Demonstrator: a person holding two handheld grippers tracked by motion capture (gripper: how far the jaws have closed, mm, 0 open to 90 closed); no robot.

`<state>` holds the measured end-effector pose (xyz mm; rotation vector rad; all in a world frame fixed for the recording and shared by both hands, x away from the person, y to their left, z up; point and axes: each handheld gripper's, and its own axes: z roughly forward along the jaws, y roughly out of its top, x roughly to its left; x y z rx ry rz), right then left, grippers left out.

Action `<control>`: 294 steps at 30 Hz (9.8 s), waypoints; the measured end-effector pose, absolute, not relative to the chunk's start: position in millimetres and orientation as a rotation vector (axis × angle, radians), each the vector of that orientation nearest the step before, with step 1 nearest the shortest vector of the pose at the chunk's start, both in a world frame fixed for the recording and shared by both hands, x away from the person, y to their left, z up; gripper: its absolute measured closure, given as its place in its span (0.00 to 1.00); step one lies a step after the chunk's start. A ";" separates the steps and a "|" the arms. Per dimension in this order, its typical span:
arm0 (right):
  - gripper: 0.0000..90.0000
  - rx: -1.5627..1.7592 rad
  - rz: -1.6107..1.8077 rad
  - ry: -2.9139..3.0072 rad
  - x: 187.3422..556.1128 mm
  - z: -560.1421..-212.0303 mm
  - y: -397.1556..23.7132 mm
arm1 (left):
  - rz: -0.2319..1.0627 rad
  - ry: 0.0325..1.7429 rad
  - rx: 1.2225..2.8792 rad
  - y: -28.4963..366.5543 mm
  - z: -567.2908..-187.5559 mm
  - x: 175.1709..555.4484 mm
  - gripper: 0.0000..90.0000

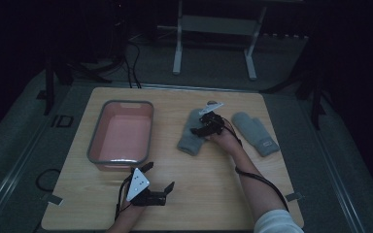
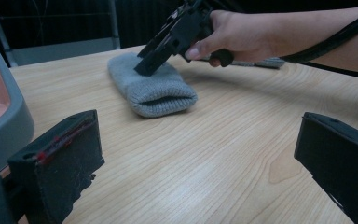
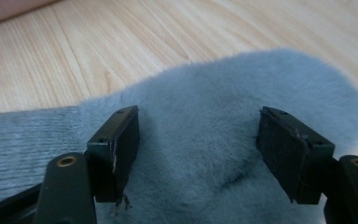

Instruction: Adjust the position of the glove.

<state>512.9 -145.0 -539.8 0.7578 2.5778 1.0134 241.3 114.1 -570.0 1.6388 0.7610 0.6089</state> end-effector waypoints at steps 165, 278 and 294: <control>0.93 1.624 0.912 1.889 300.4 -535.9 -314.5 | 0.596 0.748 1.636 113.9 -570.2 240.3 0.01; 0.82 1.441 1.009 2.215 313.2 -519.1 -138.6 | 0.576 0.750 1.632 114.7 -570.2 241.6 0.01; 0.27 1.321 1.150 2.288 310.2 -500.7 -152.3 | 0.581 0.774 1.644 113.5 -569.6 242.8 0.01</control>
